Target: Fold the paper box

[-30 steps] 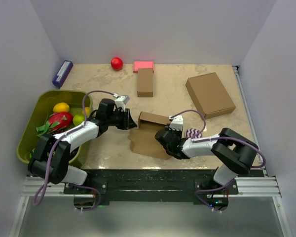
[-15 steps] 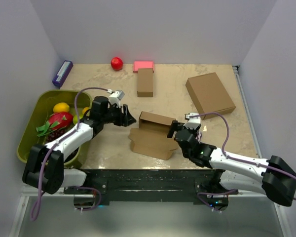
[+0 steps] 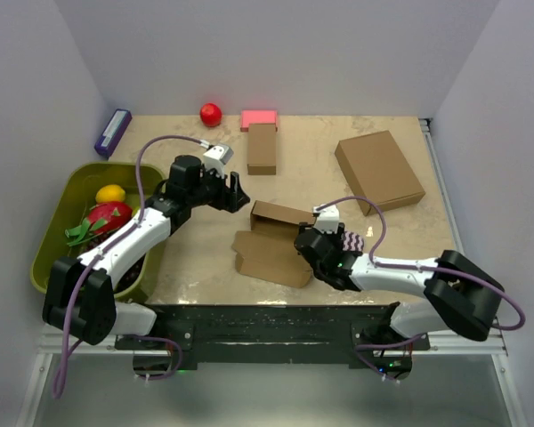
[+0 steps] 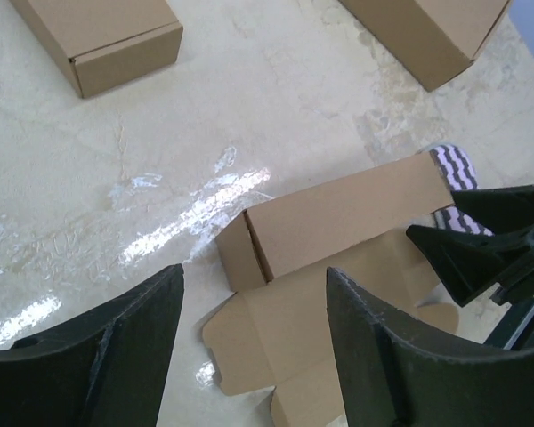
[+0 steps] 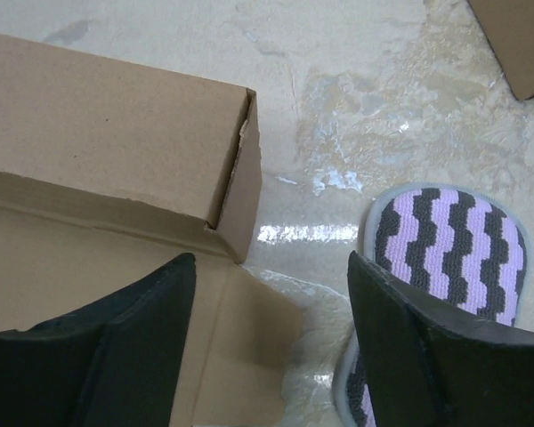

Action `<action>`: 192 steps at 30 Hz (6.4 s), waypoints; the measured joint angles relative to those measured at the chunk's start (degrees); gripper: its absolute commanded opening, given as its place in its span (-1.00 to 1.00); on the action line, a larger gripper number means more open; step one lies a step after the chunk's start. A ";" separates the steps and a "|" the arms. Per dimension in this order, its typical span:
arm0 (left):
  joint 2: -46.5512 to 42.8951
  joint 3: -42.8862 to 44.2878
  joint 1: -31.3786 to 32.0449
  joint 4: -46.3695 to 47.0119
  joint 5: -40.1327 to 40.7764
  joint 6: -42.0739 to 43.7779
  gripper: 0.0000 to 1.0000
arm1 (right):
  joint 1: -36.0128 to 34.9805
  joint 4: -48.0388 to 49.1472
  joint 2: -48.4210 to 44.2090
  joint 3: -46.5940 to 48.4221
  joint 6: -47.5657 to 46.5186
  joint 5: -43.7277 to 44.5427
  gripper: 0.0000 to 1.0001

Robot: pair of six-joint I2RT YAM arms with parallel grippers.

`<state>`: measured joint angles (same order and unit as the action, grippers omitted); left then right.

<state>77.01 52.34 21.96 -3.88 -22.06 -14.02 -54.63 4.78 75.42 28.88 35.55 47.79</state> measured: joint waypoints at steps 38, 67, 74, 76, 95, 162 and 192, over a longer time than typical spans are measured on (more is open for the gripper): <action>-15.04 -3.78 17.31 -5.31 1.01 24.15 0.42 | 8.79 -31.21 4.81 27.61 -16.59 -29.09 -1.00; -6.36 -5.01 24.26 -10.08 14.67 25.90 -0.19 | 12.33 -39.93 8.94 33.27 -20.85 -43.01 -0.97; -4.55 -4.98 25.90 -9.77 15.96 25.18 -0.95 | 12.96 -41.16 8.94 33.90 -20.37 -43.41 -0.23; -2.80 -4.98 27.02 -10.01 16.31 24.61 -1.00 | 13.68 -41.03 8.90 34.56 -20.20 -44.33 -0.14; 5.35 -2.47 25.68 -13.70 39.87 15.06 -1.00 | 25.44 -40.39 -11.87 35.93 -8.44 -44.30 0.69; -13.90 -3.50 4.20 -7.96 -8.68 19.65 0.71 | 17.42 -46.97 0.17 45.81 -42.29 -73.24 -1.00; -12.66 -6.32 4.90 -5.03 -16.02 19.28 -1.00 | 17.53 -46.80 1.51 45.90 -43.28 -74.31 -1.00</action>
<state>64.36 46.02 26.85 -8.91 -38.09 5.26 -37.10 -42.02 76.93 74.78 -7.73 -26.52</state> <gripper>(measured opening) 0.027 0.007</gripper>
